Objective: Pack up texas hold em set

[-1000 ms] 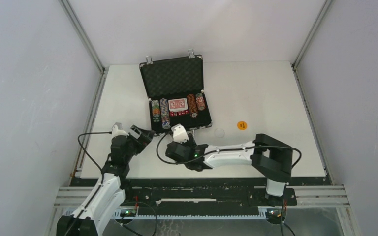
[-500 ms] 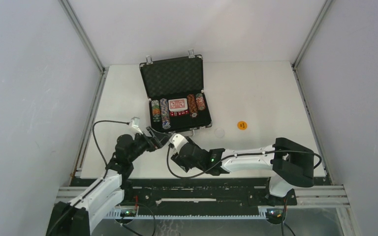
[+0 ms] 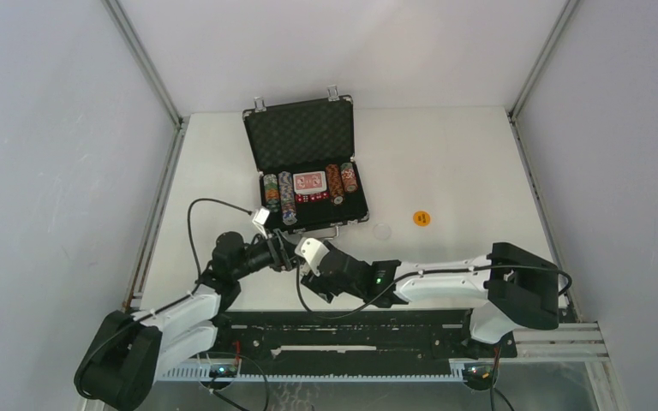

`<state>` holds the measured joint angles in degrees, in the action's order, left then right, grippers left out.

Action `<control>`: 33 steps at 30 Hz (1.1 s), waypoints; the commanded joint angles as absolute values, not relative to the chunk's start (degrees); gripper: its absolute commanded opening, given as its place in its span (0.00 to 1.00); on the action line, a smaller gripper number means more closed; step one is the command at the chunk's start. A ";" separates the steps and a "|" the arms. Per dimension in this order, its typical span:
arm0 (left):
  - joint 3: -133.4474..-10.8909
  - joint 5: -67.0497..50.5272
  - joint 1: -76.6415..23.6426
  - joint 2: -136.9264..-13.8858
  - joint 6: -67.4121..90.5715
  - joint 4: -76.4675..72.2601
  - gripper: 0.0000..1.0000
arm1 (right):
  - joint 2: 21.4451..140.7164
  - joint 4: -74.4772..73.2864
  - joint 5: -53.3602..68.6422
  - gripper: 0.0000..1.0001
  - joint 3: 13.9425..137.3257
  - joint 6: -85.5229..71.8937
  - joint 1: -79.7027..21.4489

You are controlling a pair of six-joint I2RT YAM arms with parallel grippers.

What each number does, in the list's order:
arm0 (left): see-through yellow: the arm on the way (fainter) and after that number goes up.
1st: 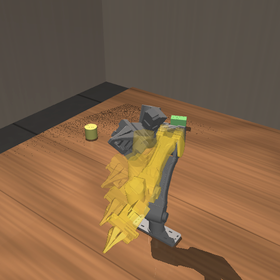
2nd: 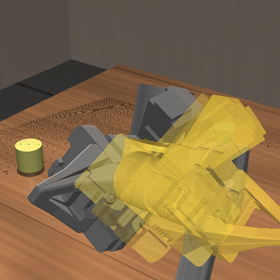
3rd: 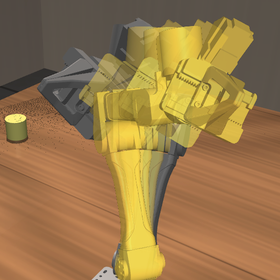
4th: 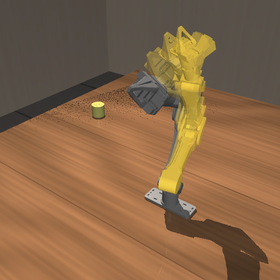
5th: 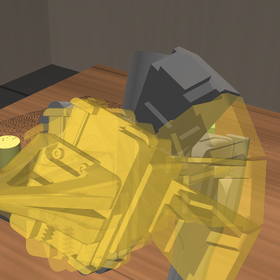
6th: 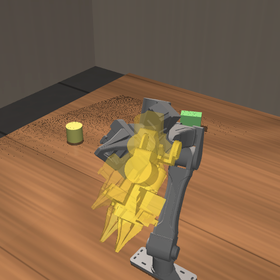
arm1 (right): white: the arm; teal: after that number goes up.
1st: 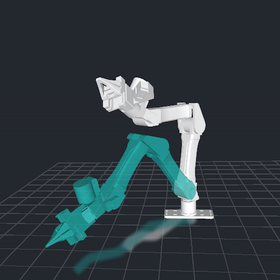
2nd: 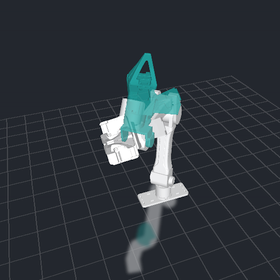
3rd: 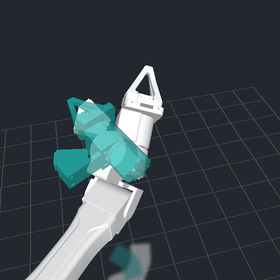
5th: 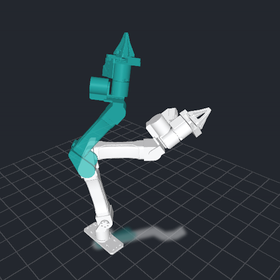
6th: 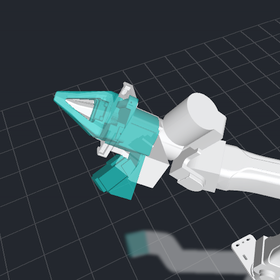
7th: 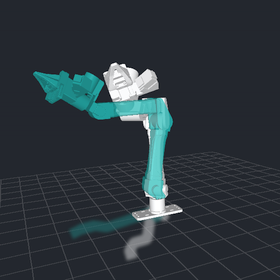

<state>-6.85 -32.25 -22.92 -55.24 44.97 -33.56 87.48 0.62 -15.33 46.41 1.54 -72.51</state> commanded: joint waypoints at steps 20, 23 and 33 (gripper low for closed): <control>-9.39 -44.43 -27.42 -67.84 48.58 -53.43 0.55 | 81.22 4.68 -17.06 0.52 45.74 5.69 -71.53; -9.32 -43.51 -27.40 -67.56 48.61 -52.99 0.40 | 80.25 4.67 -17.12 0.52 45.03 5.72 -71.05; -9.38 -41.52 -27.42 -65.73 47.42 -51.01 0.02 | 80.02 6.36 -15.83 0.63 43.77 3.14 -70.02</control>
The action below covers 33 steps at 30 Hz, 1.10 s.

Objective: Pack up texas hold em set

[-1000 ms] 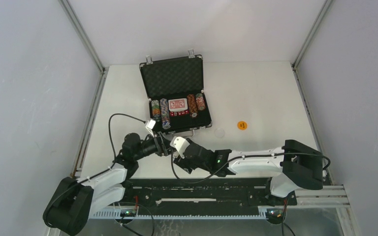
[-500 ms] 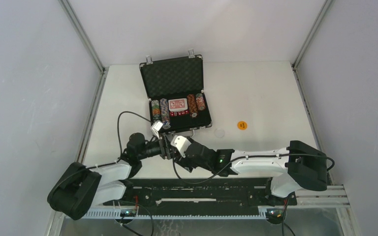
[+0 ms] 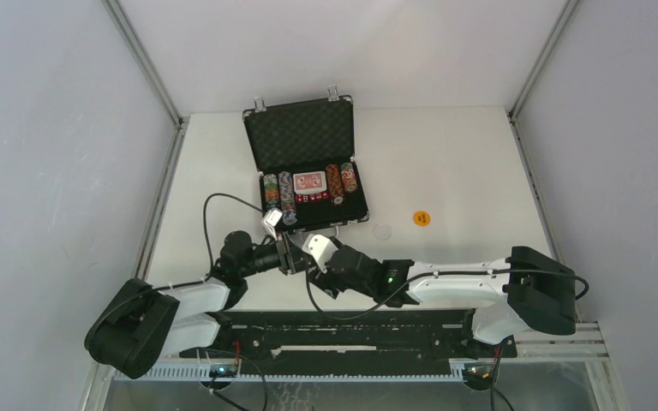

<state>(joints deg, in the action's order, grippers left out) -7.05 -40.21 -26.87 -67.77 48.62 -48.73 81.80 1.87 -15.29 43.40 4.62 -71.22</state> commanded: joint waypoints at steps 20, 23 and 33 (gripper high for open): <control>-16.04 -4.69 -27.23 -52.76 47.63 -29.62 0.00 | 57.16 9.56 -12.71 0.95 30.85 -4.50 -59.04; -17.60 0.88 -27.27 -53.81 47.73 -28.16 0.00 | 56.26 8.38 -12.87 0.95 30.21 -5.33 -58.32; -26.86 5.04 -27.22 -66.25 48.78 -29.35 0.00 | 57.80 8.01 -12.14 0.95 29.56 -6.99 -58.45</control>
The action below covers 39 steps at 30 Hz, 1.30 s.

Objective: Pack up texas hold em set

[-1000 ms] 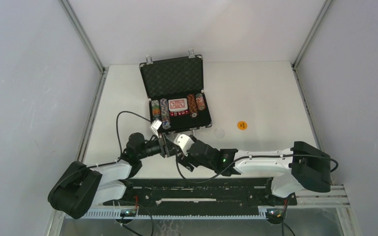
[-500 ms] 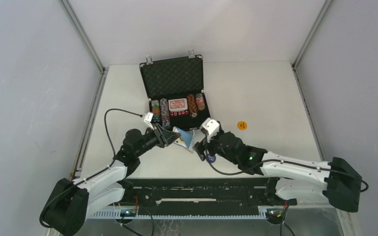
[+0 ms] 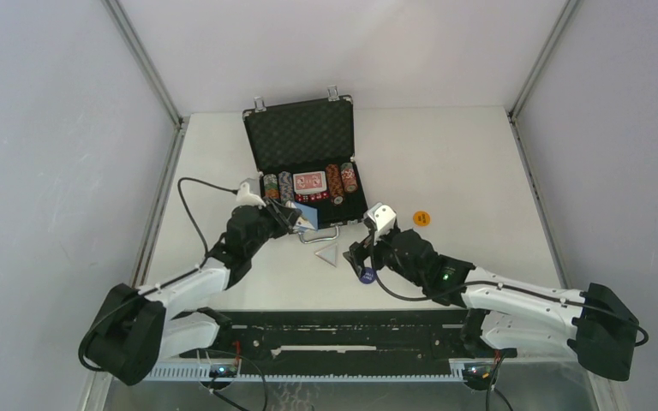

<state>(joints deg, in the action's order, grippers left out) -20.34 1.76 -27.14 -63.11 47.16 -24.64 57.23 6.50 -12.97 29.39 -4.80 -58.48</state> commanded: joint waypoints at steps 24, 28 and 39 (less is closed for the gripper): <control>-34.99 5.49 -26.82 -87.20 51.09 -38.23 0.00 | 60.26 7.34 -14.92 0.94 28.18 -7.47 -59.28; -35.63 4.93 -26.63 -88.87 50.28 -38.23 0.00 | 60.88 7.56 -15.14 0.94 28.15 -7.47 -59.29; -37.54 1.27 -26.72 -94.42 51.11 -39.67 0.00 | 61.04 7.25 -15.48 0.94 28.18 -7.71 -59.24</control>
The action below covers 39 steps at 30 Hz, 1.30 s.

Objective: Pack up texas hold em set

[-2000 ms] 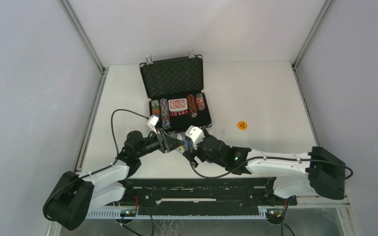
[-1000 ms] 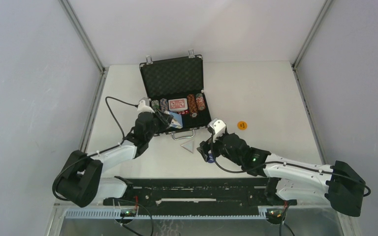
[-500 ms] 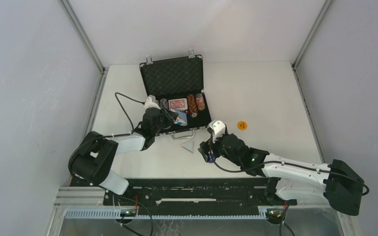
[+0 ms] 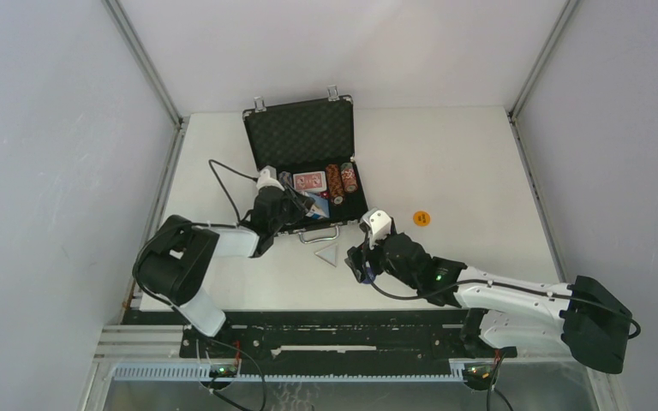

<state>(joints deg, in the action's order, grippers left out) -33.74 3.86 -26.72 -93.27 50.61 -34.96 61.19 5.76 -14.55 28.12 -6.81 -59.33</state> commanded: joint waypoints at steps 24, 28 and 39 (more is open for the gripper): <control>-42.44 6.27 -27.11 -90.19 39.60 -19.64 0.60 | 62.49 7.61 -13.94 0.94 28.52 -7.91 -59.46; -44.73 11.13 -27.07 -88.06 35.06 -11.81 0.66 | 62.56 7.78 -13.75 0.94 28.61 -7.91 -59.60; -47.07 13.93 -27.33 -87.81 32.18 -6.76 0.67 | 62.78 7.86 -13.84 0.94 28.75 -7.91 -59.92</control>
